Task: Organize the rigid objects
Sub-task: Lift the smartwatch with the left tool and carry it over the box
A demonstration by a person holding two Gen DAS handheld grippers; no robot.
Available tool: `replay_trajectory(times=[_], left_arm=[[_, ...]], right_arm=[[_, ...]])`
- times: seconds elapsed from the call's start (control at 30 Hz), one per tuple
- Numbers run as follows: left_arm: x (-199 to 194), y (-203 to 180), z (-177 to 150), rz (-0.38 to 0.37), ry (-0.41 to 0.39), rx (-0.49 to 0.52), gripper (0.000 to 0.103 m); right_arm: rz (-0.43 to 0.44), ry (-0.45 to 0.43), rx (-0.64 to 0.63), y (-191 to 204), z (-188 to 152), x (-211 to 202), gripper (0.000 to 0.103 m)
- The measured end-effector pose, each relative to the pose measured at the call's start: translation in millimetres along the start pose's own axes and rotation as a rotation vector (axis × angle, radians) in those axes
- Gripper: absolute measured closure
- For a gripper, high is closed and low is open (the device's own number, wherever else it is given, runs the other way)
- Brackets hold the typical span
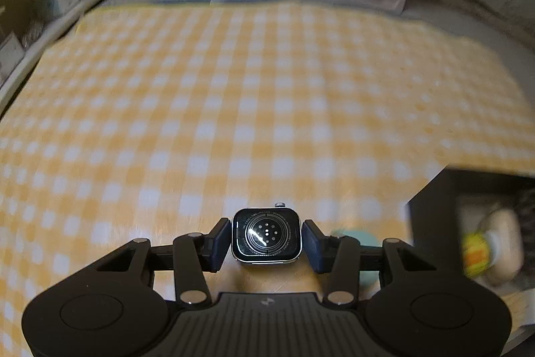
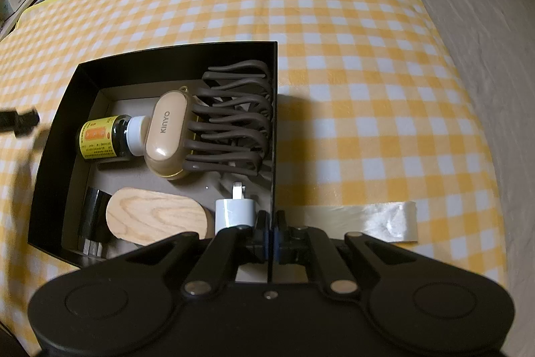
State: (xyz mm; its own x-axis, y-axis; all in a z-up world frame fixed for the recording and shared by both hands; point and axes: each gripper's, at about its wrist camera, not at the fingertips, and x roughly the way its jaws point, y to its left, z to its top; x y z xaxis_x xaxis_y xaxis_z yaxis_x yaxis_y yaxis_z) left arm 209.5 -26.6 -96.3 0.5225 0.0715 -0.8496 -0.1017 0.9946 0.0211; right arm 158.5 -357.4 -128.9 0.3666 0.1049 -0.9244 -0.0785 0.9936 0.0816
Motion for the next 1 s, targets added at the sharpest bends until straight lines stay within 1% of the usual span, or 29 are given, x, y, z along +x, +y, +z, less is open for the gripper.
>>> replay_trajectory(times=[0.13,0.27,0.37,0.5,0.6,0.67,0.87,1.0], left_arm=[[-26.4,-8.2,12.5,-0.065,-0.066,-0.001,0.056],[-41.5,-23.3,18.9,-0.132,-0.098,0.004,0.056],[-49.4,-39.6,18.6,-0.181,-0.106,0.03,0.056],[-50.8,-64.4,9.0,-0.236,-0.099,0.083,0.056],[-48.6,-86.0,1.4,-0.251,-0.089,0.121,0.056],[-44.2,-93.7,-3.8,-0.257,-0.082,0.136,0.056],[-26.6,-112.3,-3.5,-0.258,-0.053,0.15,0.056],[-18.3,-118.2,-2.8,-0.258,-0.033,0.154,0.056]], right_arm=[[0.0,0.0,-0.001,0.1,0.3,0.2,0.099],[-0.001,0.0,-0.001,0.4,0.2,-0.2,0.099],[0.0,0.0,0.0,0.6,0.3,-0.1,0.099],[-0.001,0.001,0.0,0.9,0.4,-0.2,0.099],[-0.002,0.001,0.0,0.9,0.2,-0.1,0.099],[-0.001,0.0,-0.001,0.8,0.3,-0.3,0.099],[0.001,0.0,-0.001,1.7,0.5,-0.3,0.099],[0.0,0.0,-0.004,2.8,0.7,1.4,0.099]])
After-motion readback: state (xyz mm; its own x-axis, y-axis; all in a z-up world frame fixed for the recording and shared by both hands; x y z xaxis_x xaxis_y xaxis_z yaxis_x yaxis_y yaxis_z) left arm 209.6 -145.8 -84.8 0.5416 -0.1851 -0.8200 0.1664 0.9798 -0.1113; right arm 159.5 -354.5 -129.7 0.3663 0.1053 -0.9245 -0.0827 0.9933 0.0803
